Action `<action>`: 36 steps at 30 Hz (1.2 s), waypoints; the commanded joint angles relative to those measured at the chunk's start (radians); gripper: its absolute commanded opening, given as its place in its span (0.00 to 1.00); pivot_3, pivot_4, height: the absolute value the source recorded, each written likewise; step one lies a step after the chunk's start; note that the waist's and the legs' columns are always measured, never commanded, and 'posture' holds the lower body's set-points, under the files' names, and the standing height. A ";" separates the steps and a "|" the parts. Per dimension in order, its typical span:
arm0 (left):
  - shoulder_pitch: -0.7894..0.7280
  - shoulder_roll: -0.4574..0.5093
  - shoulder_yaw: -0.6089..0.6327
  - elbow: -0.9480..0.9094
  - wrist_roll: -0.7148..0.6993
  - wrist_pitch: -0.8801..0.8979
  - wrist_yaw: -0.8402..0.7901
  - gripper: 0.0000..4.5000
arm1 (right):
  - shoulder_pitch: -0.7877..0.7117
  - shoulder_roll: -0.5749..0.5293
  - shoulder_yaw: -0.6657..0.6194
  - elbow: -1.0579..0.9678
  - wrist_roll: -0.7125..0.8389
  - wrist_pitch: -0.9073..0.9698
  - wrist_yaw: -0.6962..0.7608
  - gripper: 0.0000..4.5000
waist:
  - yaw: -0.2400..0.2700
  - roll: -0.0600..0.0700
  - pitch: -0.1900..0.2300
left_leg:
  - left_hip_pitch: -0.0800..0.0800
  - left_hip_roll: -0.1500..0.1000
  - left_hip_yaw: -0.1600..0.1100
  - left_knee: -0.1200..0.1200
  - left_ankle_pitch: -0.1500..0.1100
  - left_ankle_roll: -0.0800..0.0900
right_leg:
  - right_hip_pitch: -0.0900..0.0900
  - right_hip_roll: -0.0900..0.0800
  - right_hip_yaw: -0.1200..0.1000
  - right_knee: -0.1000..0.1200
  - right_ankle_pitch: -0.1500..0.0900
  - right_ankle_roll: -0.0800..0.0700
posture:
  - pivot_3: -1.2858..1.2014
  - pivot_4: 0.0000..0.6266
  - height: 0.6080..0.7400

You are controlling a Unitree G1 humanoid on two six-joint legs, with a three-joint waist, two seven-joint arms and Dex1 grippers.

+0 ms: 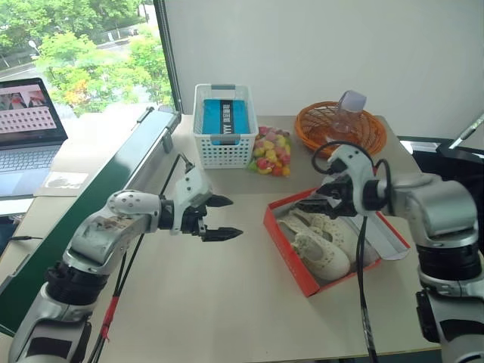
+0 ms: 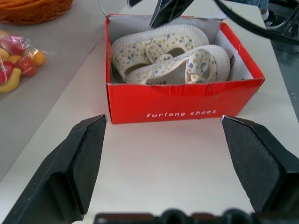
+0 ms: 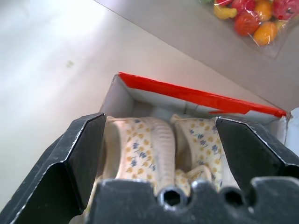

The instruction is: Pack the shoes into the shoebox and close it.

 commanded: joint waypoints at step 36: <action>-0.186 -0.109 -0.070 0.130 0.162 -0.116 -0.111 0.93 | 0.705 0.230 -0.549 0.520 0.078 -0.664 -0.199 0.01 | -0.040 0.003 0.000 | 0.008 -0.001 -0.004 0.003 -0.001 0.001 | 0.008 0.006 0.009 0.001 -0.006 0.002 | 0.52 0.24 1.00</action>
